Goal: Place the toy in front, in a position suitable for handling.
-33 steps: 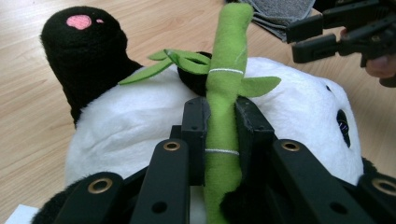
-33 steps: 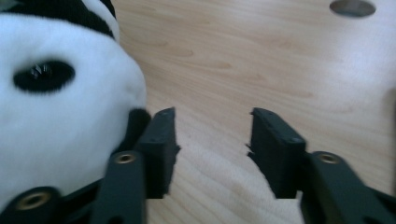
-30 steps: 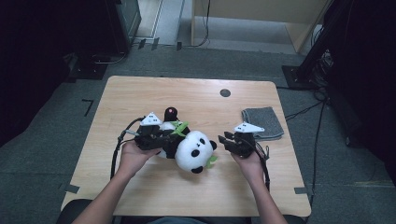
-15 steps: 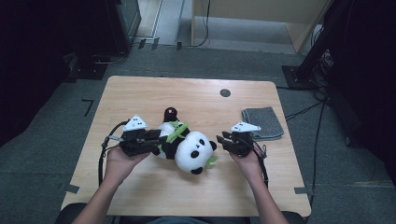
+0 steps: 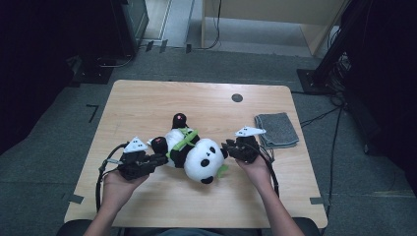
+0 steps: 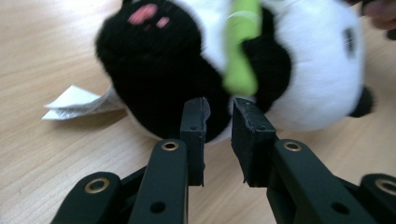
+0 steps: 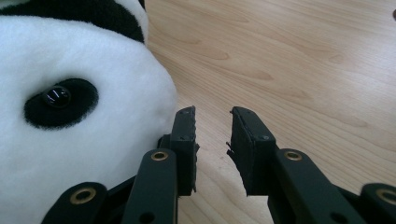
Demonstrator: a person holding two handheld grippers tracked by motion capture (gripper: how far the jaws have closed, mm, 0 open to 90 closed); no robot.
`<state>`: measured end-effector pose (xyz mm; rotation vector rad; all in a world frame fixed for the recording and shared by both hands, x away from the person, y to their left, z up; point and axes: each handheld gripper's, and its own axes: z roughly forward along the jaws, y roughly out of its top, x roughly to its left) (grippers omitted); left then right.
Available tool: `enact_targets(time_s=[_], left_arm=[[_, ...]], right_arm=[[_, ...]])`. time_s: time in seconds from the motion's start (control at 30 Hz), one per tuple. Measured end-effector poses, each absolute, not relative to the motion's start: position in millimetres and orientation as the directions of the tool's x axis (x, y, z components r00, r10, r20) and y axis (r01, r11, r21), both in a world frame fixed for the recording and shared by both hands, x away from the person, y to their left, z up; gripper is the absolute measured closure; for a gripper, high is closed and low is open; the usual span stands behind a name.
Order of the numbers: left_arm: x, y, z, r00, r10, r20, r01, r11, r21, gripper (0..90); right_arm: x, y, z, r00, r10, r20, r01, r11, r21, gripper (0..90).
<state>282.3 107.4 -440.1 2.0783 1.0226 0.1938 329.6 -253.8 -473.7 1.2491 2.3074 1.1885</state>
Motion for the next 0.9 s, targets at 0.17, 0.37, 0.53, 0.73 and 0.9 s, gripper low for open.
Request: enact_targets(time_s=[0.17, 0.37, 0.53, 0.73, 0.9], left_arm=[[292.7, 115.1, -452.3, 0.679, 0.699, -0.225, 0.575, -0.317, 0.754, 72.5], [306.8, 116.9, -458.3, 0.673, 0.718, -0.176, 0.555, -0.334, 0.762, 72.0], [325.6, 117.9, -463.7, 0.652, 0.731, -0.202, 0.568, -0.294, 0.769, 71.1], [345.2, 110.8, -467.3, 0.641, 0.735, -0.222, 0.588, -0.283, 0.758, 68.4], [361.8, 101.5, -469.3, 0.641, 0.734, -0.225, 0.585, -0.277, 0.763, 65.1]], right_arm=[[328.1, -251.4, -474.7, -0.621, 0.768, 0.153, 0.579, 0.319, 0.751, 70.4], [321.8, -237.4, -478.8, -0.675, 0.723, 0.144, 0.576, 0.395, 0.716, 70.4], [309.9, -228.1, -477.4, -0.726, 0.676, 0.129, 0.547, 0.454, 0.704, 70.7], [300.4, -223.3, -476.2, -0.749, 0.647, 0.142, 0.543, 0.476, 0.692, 68.9], [290.4, -217.8, -479.5, -0.776, 0.611, 0.159, 0.518, 0.472, 0.714, 66.9]])
